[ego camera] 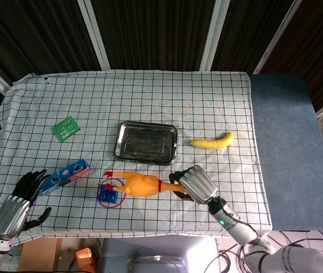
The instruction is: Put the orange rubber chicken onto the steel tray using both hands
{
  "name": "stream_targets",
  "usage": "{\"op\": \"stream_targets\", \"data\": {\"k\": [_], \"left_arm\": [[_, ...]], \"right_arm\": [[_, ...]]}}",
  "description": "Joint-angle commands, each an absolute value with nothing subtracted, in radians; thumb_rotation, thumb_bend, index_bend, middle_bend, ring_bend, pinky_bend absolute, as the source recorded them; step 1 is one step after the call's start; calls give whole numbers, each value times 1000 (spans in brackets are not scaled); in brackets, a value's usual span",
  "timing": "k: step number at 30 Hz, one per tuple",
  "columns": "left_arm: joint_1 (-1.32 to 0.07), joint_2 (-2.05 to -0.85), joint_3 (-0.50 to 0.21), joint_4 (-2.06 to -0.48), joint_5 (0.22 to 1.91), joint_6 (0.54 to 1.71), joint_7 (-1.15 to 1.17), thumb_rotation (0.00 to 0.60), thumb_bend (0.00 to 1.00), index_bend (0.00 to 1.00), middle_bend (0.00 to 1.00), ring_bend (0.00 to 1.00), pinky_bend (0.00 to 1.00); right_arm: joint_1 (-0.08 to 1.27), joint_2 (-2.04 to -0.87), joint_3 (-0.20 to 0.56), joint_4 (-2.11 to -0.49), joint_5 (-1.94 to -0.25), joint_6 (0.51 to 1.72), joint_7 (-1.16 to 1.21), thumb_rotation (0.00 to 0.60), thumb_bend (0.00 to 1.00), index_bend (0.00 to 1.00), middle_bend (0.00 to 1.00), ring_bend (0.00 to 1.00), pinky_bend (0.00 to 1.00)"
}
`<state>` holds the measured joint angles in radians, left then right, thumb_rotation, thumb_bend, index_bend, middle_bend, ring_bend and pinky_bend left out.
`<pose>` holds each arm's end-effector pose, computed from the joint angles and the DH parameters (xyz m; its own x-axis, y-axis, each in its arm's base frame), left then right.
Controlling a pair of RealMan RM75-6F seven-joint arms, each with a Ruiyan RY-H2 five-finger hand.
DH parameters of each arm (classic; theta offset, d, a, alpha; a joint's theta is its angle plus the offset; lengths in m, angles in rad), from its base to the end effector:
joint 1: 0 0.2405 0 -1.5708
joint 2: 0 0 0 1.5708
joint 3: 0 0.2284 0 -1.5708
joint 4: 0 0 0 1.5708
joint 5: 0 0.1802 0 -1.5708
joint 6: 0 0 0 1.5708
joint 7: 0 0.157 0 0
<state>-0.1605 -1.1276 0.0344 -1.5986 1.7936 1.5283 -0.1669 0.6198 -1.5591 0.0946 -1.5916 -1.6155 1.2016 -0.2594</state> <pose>-0.2256 0.1849 0.1488 0.2709 0.0688 0.9601 0.9065 -0.3537 -0.2304 -0.0811 -0.2642 0.0213 0.3599 -0.0500 0.9316 -0.7178 -0.6527 0.2423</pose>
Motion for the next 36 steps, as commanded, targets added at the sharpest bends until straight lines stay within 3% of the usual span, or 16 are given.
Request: {"op": "stream_targets", "data": {"k": [1, 8, 27, 30, 32, 34, 36], "left_arm": [[-211, -1106, 49, -1650, 1847, 1494, -190, 600, 287, 0, 0, 0, 14], [-285, -1109, 29, -1734, 1822, 1397, -201, 600, 256, 0, 0, 0, 14], [-392, -1207, -13, -1716, 1704, 1263, -289, 600, 241, 0, 0, 0, 105], [-398, -1226, -26, -1699, 1685, 1269, -293, 600, 240, 0, 0, 1, 181], [-403, -1233, -30, -1700, 1663, 1257, -294, 600, 238, 0, 40, 48, 300], [-414, -1230, -28, -1708, 1652, 1235, -319, 600, 245, 23, 128, 122, 387], [-424, -1237, -31, -1704, 1638, 1219, -338, 600, 260, 130, 257, 238, 474]], "right_arm": [[664, -1549, 153, -1652, -1556, 1140, -312, 600, 647, 946, 762, 820, 891], [733, -1595, 216, -1708, -1430, 1043, -423, 600, 647, 946, 762, 820, 891], [805, -1696, 266, -1689, -1305, 1029, -499, 600, 647, 948, 762, 820, 891], [809, -1696, 263, -1693, -1293, 1031, -509, 600, 647, 948, 762, 820, 891], [811, -1696, 260, -1693, -1286, 1033, -512, 600, 646, 948, 762, 820, 891], [813, -1694, 259, -1692, -1278, 1031, -512, 600, 646, 948, 762, 820, 891], [816, -1693, 259, -1693, -1264, 1025, -504, 600, 646, 948, 762, 820, 891]]}}
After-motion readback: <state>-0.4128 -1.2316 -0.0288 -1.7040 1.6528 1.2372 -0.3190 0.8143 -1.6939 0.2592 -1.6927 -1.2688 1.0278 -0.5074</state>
